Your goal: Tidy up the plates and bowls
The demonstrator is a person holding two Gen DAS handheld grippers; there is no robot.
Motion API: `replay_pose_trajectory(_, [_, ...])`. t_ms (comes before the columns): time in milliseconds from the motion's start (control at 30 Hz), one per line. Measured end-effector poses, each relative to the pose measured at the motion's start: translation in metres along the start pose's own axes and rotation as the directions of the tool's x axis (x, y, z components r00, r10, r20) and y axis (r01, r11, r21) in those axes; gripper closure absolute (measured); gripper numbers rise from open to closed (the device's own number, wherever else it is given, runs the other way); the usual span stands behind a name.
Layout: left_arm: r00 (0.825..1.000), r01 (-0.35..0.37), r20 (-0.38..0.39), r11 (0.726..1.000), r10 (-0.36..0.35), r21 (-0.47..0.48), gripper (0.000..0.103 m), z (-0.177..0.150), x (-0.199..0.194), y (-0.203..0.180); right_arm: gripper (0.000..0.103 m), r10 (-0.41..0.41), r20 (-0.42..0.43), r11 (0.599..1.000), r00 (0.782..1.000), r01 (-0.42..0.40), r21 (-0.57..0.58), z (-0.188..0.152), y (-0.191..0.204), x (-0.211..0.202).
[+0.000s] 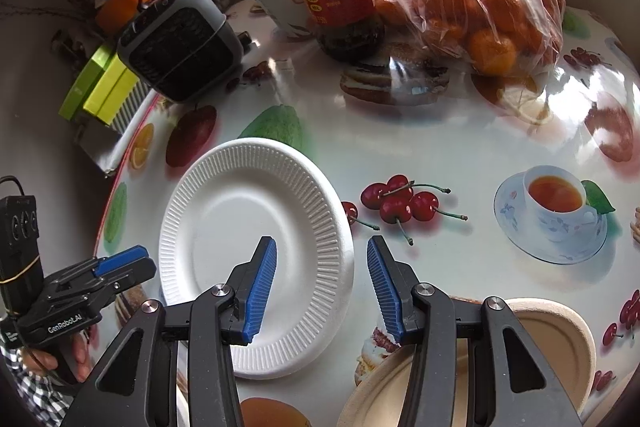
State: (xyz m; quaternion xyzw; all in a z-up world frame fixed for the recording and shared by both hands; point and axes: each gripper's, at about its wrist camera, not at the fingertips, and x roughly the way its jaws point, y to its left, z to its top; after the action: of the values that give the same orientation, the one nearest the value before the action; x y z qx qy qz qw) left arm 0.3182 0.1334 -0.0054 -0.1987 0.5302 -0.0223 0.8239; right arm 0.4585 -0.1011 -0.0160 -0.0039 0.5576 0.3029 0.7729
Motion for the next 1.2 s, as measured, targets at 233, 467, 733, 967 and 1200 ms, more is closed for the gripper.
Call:
replay_pose_trajectory(233, [1.000,0.011,-0.008,1.000,-0.011,-0.020,0.063,0.002,0.002,0.002,0.056,0.000,-0.014,1.000,1.000,0.000,-0.015,0.001,0.003,0.006])
replay_pose_trajectory(467, [1.000,0.016,-0.009,0.999,-0.017,-0.032,0.063,0.002,0.005,0.004,0.062,-0.003,-0.022,1.000,1.000,0.003,-0.024,0.000,0.003,0.010])
replay_pose_trajectory(733, [1.000,0.024,-0.006,0.999,-0.024,-0.033,0.067,0.003,0.006,0.002,0.068,-0.009,-0.019,1.000,1.000,0.008,-0.029,0.000,0.003,0.010])
replay_pose_trajectory(967, [1.000,0.020,-0.006,1.000,-0.020,-0.024,0.072,0.003,0.008,-0.002,0.074,-0.018,-0.022,0.999,1.000,0.018,-0.032,-0.001,0.003,0.011])
replay_pose_trajectory(1200, [1.000,0.015,-0.004,1.000,-0.016,-0.027,0.075,0.003,0.007,-0.002,0.074,-0.018,-0.020,0.999,1.000,0.017,-0.028,-0.001,0.002,0.011])
